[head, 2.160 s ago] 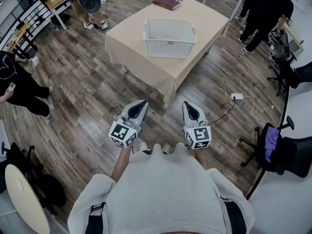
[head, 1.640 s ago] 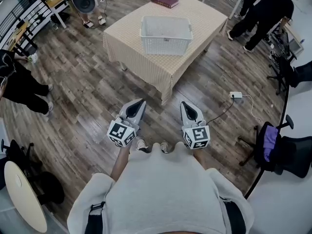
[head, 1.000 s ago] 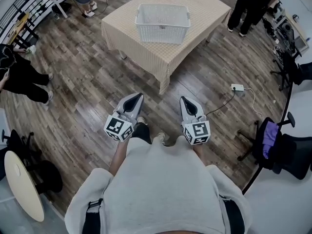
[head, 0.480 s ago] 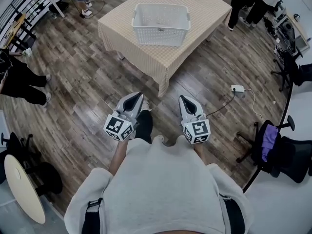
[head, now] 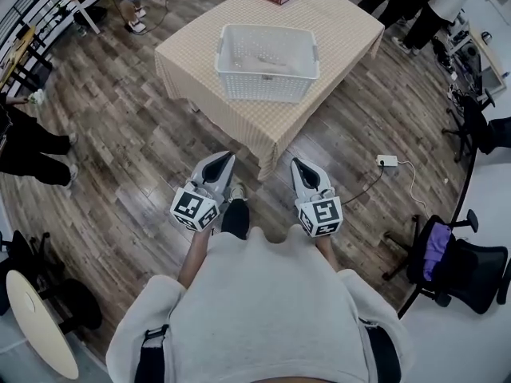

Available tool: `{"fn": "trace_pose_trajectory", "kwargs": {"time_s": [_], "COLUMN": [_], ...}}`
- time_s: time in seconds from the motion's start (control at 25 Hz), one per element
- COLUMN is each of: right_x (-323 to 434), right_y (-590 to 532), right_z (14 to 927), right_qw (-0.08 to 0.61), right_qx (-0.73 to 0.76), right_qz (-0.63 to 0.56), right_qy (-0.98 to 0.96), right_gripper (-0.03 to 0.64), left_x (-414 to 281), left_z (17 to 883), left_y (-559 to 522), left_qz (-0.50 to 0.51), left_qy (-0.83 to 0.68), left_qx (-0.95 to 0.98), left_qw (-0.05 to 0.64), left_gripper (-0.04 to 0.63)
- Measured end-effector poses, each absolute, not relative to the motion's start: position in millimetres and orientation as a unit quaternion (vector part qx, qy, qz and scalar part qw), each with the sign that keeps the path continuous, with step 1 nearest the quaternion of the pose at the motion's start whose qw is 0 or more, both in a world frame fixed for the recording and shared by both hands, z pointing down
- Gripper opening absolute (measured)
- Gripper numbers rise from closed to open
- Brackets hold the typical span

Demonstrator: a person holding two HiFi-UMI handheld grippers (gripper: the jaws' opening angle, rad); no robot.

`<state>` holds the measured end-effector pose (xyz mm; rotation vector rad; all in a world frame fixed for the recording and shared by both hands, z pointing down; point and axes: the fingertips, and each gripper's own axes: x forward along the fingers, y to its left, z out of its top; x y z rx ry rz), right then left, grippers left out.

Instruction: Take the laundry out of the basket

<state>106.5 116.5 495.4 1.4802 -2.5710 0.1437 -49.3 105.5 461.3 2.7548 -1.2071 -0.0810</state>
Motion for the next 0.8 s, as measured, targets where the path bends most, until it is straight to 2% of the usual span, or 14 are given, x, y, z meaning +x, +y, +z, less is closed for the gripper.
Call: {"fn": "trace_pose_trajectory", "kwargs": {"time_s": [0.8], "right_x": [68], "right_y": [-81], "right_z": [469], "right_qw": [0.086], "right_qx": [0.540], "right_qz": [0.034], "right_qy": [-0.837], "right_gripper": [-0.002], "left_x": [-82], "left_z": [439], "left_y": [-106], "left_qz": [-0.037], "left_qy": [-0.349], "left_qx": [0.935], "left_qw": [0.059], "left_gripper": [0.008]}}
